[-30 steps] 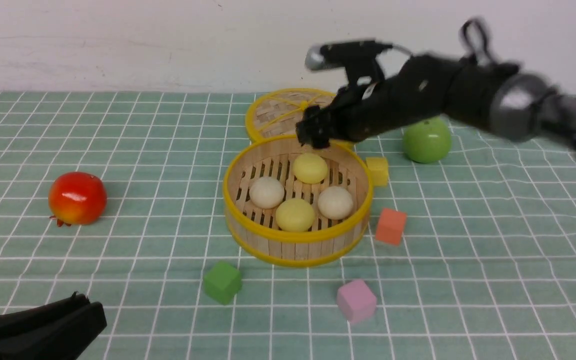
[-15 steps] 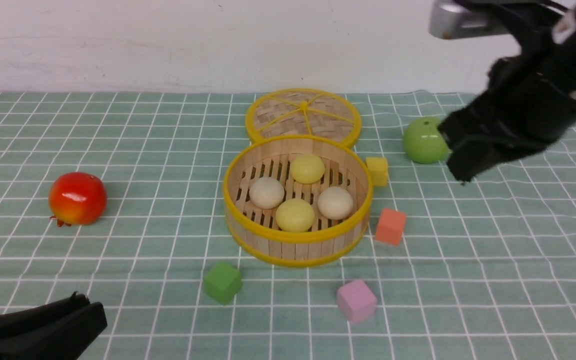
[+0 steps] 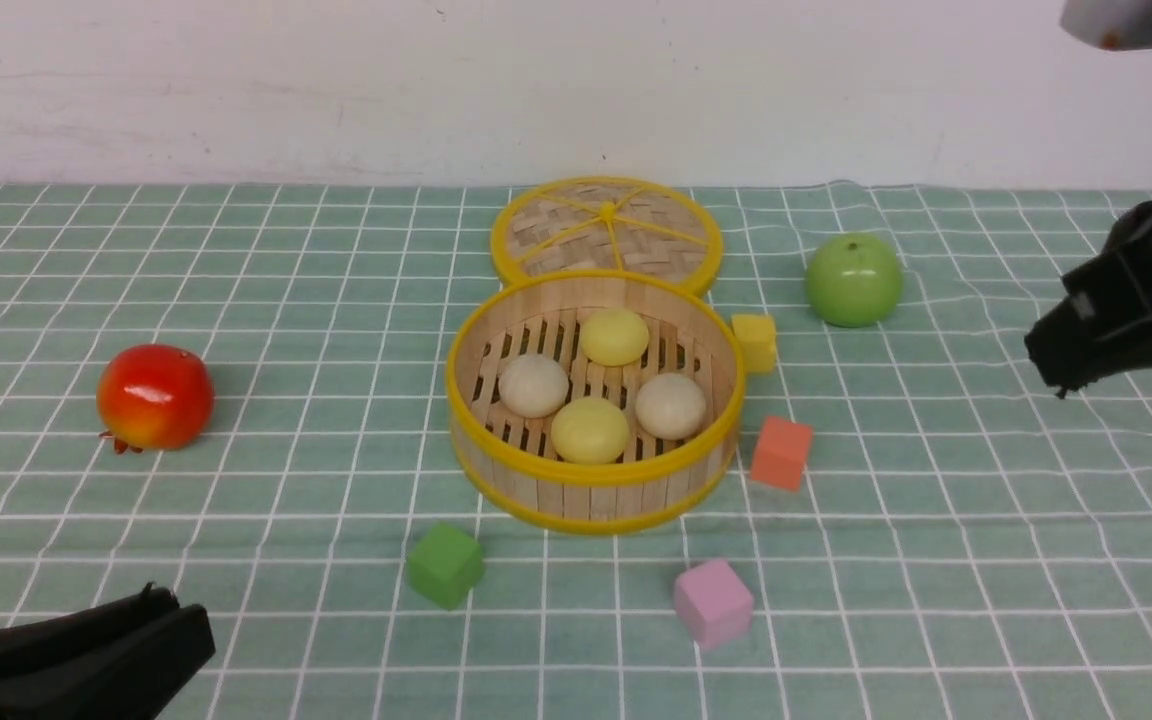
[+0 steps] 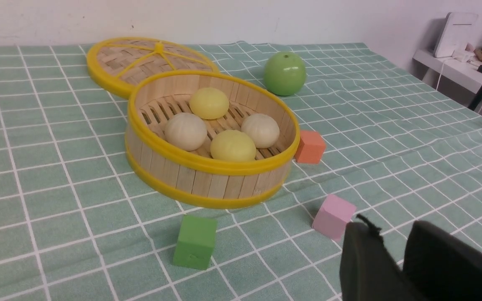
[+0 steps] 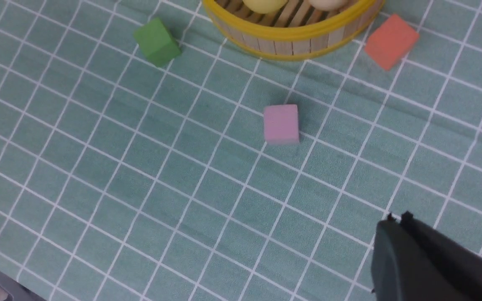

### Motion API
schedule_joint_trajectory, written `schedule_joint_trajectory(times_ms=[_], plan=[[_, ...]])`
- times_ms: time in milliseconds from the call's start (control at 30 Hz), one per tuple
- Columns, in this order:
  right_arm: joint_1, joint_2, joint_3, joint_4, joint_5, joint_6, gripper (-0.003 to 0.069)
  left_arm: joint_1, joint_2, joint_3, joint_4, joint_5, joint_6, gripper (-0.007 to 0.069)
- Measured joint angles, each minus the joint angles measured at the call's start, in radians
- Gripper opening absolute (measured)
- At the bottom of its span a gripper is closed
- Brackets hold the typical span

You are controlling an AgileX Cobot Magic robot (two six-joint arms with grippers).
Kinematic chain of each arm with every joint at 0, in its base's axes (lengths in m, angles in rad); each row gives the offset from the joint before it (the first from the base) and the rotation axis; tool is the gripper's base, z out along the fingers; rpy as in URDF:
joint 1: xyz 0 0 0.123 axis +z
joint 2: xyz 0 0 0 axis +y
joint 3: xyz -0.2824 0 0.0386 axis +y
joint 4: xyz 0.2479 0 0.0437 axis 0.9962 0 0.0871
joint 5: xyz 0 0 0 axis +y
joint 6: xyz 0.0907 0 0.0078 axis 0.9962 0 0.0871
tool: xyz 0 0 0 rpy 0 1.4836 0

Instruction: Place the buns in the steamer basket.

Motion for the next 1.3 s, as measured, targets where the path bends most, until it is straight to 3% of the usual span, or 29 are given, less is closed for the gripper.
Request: schedule_joint_trajectory(times_ms=[200, 367, 433, 467, 500, 533, 567, 767, 1300], plan=[[-0.01, -0.038, 0.034, -0.042, -0.001, 0.0, -0.0013, 0.0, 0.0, 0.0, 0.0, 0.0, 0.0, 0.0147], [-0.081, -0.311, 0.262, -0.137, -0.136, -0.044, -0.001, 0.0, 0.0, 0.0, 0.0, 0.0, 0.0, 0.0149], [-0.15, -0.53, 0.518, -0.181, -0.365, -0.051, -0.001, 0.0, 0.0, 0.0, 0.0, 0.0, 0.0, 0.0153], [-0.156, -0.548, 0.54, -0.184, -0.383, -0.051, -0.001, 0.0, 0.0, 0.0, 0.0, 0.0, 0.0, 0.0153], [-0.211, -0.711, 0.747, -0.21, -0.54, -0.051, -0.001, 0.0, 0.0, 0.0, 0.0, 0.0, 0.0, 0.0155], [-0.218, -0.711, 0.77, -0.21, -0.556, -0.051, -0.001, 0.0, 0.0, 0.0, 0.0, 0.0, 0.0, 0.0155], [-0.268, -0.885, 0.974, -0.215, -0.678, -0.051, -0.0009, 0.0, 0.0, 0.0, 0.0, 0.0, 0.0, 0.0156], [-0.335, -1.207, 1.395, -0.213, -0.829, -0.051, -0.0006, 0.0, 0.0, 0.0, 0.0, 0.0, 0.0, 0.0165], [-0.339, -1.242, 1.448, -0.202, -0.872, -0.051, 0.0001, 0.0, 0.001, 0.0, 0.0, 0.001, 0.0, 0.0177]])
